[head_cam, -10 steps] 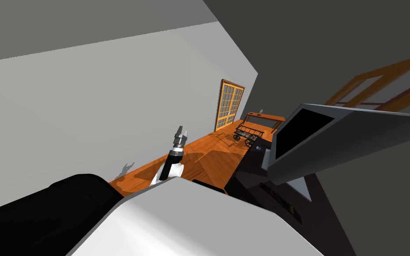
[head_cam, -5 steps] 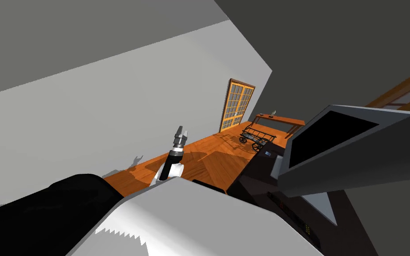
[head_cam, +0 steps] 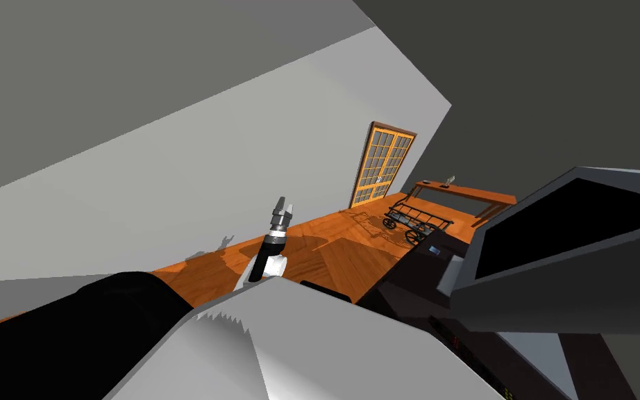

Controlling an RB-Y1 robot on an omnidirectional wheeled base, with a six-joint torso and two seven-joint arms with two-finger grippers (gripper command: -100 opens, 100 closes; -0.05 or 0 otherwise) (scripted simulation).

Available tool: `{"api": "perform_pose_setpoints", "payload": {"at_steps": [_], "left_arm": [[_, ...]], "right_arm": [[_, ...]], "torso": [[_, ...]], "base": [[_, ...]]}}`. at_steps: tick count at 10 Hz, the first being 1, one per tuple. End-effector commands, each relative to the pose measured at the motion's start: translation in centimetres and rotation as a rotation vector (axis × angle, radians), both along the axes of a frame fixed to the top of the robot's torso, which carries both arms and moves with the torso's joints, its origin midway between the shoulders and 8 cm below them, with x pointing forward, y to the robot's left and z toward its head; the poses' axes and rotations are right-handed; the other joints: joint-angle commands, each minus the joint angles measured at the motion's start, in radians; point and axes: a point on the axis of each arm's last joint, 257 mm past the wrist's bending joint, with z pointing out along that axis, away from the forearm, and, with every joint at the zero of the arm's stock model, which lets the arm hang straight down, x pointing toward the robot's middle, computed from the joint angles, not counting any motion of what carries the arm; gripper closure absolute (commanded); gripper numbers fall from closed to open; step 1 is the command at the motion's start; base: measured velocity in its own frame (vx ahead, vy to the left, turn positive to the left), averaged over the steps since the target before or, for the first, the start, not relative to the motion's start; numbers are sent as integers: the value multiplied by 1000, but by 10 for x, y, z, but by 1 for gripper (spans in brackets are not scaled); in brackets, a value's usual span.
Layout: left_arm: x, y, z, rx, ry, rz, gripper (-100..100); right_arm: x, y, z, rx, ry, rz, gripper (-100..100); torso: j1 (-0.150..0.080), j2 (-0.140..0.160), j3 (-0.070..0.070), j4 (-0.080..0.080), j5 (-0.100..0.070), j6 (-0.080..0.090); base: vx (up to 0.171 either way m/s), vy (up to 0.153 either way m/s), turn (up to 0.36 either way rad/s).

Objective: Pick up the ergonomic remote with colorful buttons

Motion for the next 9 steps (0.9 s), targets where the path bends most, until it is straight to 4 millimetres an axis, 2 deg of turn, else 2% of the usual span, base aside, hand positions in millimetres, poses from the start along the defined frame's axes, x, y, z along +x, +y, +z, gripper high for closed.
{"api": "perform_pose_setpoints", "payload": {"at_steps": [1, 2, 4, 5, 9], "left_arm": [[0, 0, 0, 0, 0, 0, 0], [0, 0, 0, 0, 0, 0, 0], [0, 0, 0, 0, 0, 0, 0], [0, 0, 0, 0, 0, 0, 0], [0, 0, 0, 0, 0, 0, 0]], "right_arm": [[-24, -33, -5, -79, 62, 70, -100], [-27, -33, -5, -82, 65, 83, -100], [-55, -76, -4, -175, 139, 174, -100], [-55, -76, -4, -177, 138, 181, -100], [-85, -144, 7, -318, 238, 336, -100]], "torso": [[0, 0, 0, 0, 0, 0], [-1, 0, 0, 0, 0, 0], [-1, 0, 0, 0, 0, 0], [-1, 0, 0, 0, 0, 0], [-4, -1, -1, 0, -1, 0]], "base": [[-16, -40, 341], [-15, -39, 144], [-12, -37, 262], [-11, -43, 111], [-5, -72, 254]]}}
